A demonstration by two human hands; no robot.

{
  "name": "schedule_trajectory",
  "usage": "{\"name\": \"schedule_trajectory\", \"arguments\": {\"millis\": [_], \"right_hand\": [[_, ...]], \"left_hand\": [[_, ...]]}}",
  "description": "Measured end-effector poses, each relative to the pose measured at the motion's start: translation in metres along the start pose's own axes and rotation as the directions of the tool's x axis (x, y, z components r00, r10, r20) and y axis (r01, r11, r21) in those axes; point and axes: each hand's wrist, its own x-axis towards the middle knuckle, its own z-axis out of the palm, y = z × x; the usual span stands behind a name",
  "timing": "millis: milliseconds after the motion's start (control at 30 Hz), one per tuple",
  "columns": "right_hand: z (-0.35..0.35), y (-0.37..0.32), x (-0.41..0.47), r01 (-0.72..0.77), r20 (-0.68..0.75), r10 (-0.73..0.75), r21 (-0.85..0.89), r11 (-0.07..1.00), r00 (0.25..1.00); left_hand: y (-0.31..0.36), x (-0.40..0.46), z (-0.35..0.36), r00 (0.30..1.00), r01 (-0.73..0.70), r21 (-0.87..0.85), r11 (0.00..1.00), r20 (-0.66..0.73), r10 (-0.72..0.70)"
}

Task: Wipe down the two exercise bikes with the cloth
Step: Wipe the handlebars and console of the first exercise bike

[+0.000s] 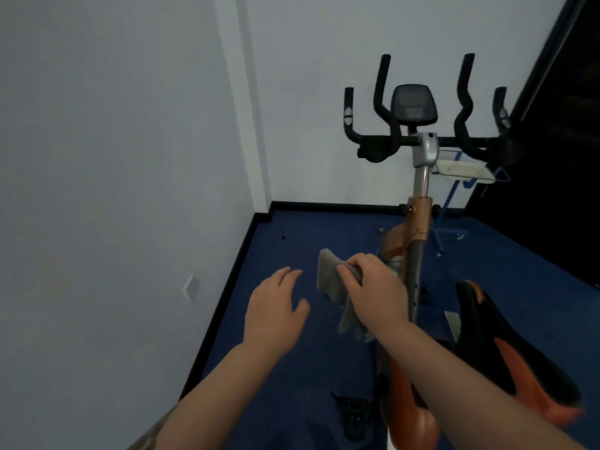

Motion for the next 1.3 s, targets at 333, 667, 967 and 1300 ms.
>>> {"name": "schedule_trajectory", "arguments": {"millis": [333, 667, 967, 1300], "right_hand": [[0.047, 0.025, 0.097, -0.24, -0.123, 0.238, 0.002, 0.971, 0.963], [0.07, 0.011, 0.222, -0.475, -0.302, 0.57, 0.336, 0.814, 0.764], [0.051, 0.023, 0.281, -0.422, -0.455, 0.632, 0.484, 0.767, 0.627], [0.017, 0.065, 0.391, -0.279, -0.601, 0.415, 0.31, 0.909, 0.683]], "left_hand": [[-0.038, 0.156, 0.02, 0.974, -0.192, -0.048, 0.98, 0.117, 0.196], [-0.083, 0.323, -0.008, 0.914, -0.351, -0.092, 0.932, 0.183, 0.362], [-0.062, 0.377, 0.02, 0.862, -0.385, -0.274, 0.881, 0.233, 0.45], [0.012, 0.475, 0.039, 0.926, -0.302, -0.5, 0.812, 0.05, 0.375]]}}
